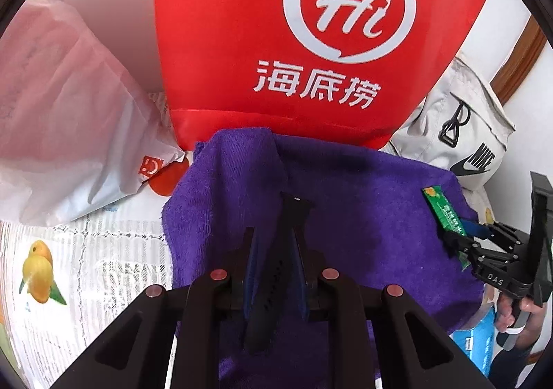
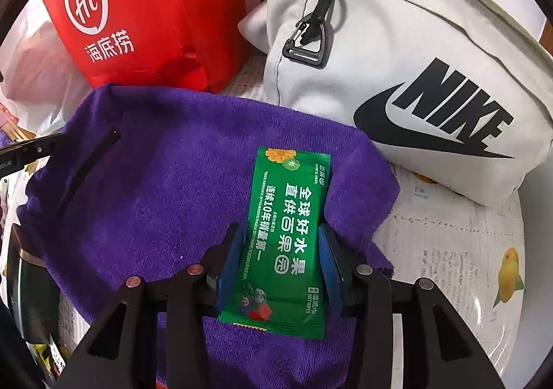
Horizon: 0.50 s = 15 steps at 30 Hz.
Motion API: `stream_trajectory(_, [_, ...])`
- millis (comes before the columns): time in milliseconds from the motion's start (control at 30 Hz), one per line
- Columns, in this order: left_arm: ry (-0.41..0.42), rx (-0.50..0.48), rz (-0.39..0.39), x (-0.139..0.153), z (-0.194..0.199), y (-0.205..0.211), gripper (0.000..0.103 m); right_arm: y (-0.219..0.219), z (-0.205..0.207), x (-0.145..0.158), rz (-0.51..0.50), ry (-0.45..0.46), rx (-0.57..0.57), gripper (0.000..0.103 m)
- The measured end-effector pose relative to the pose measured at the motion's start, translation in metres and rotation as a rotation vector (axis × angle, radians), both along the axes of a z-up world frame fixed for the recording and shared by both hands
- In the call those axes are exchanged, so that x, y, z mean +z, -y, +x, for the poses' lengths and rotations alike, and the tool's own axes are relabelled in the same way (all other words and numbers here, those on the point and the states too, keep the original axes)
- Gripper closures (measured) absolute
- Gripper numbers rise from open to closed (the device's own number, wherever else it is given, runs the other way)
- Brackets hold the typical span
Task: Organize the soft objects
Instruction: 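Lower strap and green packet onto the purple towel and open both grippers, then grasp the white sponge block with the right gripper while the left gripper returns to the table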
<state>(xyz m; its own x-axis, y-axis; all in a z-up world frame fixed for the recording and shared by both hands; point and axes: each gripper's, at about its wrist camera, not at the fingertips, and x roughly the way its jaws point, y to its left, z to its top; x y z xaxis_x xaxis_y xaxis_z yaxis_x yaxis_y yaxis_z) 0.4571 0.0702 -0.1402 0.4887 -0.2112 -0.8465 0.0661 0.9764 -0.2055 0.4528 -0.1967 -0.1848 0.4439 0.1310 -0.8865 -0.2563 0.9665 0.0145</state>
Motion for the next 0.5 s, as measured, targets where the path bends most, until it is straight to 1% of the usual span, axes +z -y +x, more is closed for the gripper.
stream_trajectory(67, [0.012,-0.002,0.004,0.006,-0.006,-0.001,0.082,0.000,0.003,-0.001,-0.004,-0.005,0.006,0.056])
stream_trajectory(133, [0.017,-0.003,0.009,0.010,-0.012,-0.003,0.065,0.000,0.002,0.000,-0.005,-0.003,0.013,0.054])
stream_trajectory(167, [0.027,-0.002,0.023,0.013,-0.016,-0.001,0.060,0.001,0.001,0.001,-0.001,-0.003,0.012,0.052])
stream_trajectory(200, [0.034,-0.001,0.035,0.016,-0.018,0.000,0.054,0.001,0.001,0.002,0.006,-0.002,0.012,0.051])
stream_trajectory(267, [0.050,-0.005,0.054,0.021,-0.025,0.000,0.052,0.002,-0.003,0.006,0.015,0.003,0.016,0.046])
stream_trajectory(333, [0.060,-0.009,0.058,0.027,-0.033,0.002,0.047,0.003,-0.008,0.012,0.011,0.018,0.012,0.046])
stream_trajectory(400, [0.074,-0.014,0.058,0.032,-0.041,0.005,0.046,0.006,-0.018,0.020,0.019,0.033,0.007,0.045])
stream_trajectory(500, [0.117,-0.020,0.058,0.043,-0.058,0.005,0.046,0.008,-0.033,0.034,0.041,0.051,0.001,0.045])
